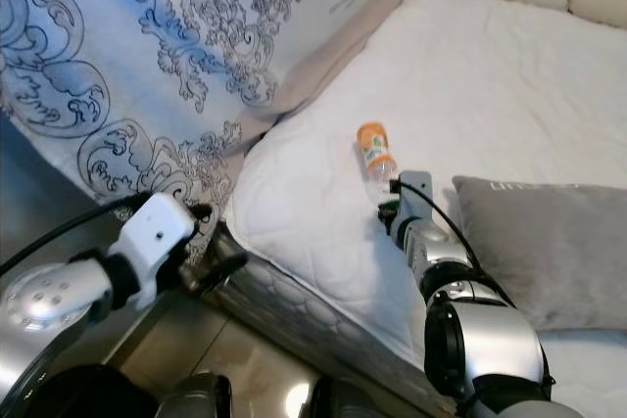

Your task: Clean up the room

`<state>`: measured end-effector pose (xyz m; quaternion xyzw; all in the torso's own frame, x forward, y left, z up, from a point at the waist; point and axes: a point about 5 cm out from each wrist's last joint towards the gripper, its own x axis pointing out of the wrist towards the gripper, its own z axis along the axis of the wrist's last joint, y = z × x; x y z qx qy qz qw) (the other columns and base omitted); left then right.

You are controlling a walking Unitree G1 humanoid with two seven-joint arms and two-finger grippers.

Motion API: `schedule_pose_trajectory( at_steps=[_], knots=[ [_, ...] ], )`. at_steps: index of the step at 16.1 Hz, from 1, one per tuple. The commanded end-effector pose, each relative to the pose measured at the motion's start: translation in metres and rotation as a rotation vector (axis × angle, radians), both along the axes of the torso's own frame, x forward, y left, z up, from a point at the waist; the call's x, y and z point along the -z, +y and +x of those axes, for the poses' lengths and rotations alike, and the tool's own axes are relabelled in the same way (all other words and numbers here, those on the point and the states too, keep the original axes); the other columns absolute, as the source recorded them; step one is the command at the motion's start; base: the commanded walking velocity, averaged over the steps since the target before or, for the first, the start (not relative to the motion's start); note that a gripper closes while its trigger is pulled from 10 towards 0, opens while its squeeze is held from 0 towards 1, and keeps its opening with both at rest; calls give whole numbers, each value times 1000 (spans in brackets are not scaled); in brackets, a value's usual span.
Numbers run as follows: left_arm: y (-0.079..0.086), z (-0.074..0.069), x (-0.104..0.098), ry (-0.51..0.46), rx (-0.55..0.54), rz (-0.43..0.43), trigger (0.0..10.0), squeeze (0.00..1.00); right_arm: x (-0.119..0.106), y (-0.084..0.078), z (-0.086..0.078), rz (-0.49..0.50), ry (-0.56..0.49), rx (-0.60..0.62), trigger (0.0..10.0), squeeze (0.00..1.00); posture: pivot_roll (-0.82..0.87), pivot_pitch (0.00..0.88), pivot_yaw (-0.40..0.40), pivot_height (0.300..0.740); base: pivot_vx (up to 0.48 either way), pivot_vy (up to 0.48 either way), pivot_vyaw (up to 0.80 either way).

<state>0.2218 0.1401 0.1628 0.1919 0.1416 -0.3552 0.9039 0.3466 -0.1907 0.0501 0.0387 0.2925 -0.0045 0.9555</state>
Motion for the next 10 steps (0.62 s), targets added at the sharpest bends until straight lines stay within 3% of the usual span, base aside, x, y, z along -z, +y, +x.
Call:
schedule_pose_trajectory(
  at_steps=[1, 4, 5, 6, 7, 8, 10],
  knots=[
    [-1, 4, 4, -4, -25, -25, 10000, 0, -10, -2, 6, 50, -72, 20, 0, 0, 214, 0, -72, 740, 0, 0, 0],
    [-5, 10, 16, -8, -122, -172, 10000, 0, -17, 1, 8, 80, -164, -35, 0, 0, 120, 0, -46, 740, 0, 0, 0],
    [-3, 13, 22, -16, -208, -223, 10000, 0, -19, 1, 6, 88, -211, -29, 6706, 0, 95, 0, -38, 740, 0, 0, 0],
    [-2, 15, 24, -21, -243, -237, 10000, 0, -20, 1, 5, 97, -222, -23, 6706, 0, 95, 0, -38, 740, 0, 0, 0],
    [1, 17, 27, -36, -301, -252, 10000, 0, -22, -1, 1, 87, -245, -17, 10000, 0, 74, 0, -32, 740, 0, 0, 0],
    [12, 21, 36, -77, -439, -242, 10000, 0, -42, 3, -15, 57, -360, -15, 10000, 0, 36, 0, -19, 740, 0, 0, 0],
    [19, 25, 40, -116, -498, -232, 10000, 0, -62, 21, -43, 55, -473, -39, 10000, 0, 16, 0, -6, 740, 0, 0, 0]
  ],
)
